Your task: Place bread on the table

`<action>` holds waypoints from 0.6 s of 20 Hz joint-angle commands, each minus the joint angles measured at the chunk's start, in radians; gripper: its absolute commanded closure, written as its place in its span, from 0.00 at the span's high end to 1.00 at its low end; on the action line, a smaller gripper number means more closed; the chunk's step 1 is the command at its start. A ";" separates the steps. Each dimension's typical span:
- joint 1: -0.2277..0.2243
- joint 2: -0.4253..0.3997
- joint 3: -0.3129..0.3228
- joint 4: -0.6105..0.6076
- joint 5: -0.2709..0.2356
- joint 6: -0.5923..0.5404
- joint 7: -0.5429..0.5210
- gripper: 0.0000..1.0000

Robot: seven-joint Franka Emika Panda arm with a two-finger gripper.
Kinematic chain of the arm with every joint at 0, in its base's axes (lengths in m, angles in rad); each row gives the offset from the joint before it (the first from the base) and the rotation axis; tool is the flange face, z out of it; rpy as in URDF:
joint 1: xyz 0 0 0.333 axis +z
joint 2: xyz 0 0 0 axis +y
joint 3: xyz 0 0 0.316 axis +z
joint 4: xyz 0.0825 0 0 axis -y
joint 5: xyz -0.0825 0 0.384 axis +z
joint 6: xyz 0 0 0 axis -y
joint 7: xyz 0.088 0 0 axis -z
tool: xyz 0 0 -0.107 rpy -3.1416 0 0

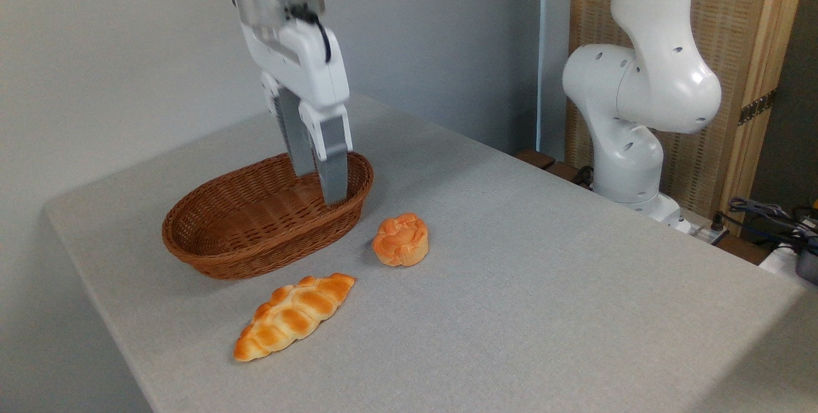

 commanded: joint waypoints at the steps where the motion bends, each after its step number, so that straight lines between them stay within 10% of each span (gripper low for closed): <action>1: -0.035 0.078 0.091 0.167 -0.069 -0.128 -0.069 1.00; 12: -0.087 0.083 0.136 0.196 -0.071 -0.166 -0.105 1.00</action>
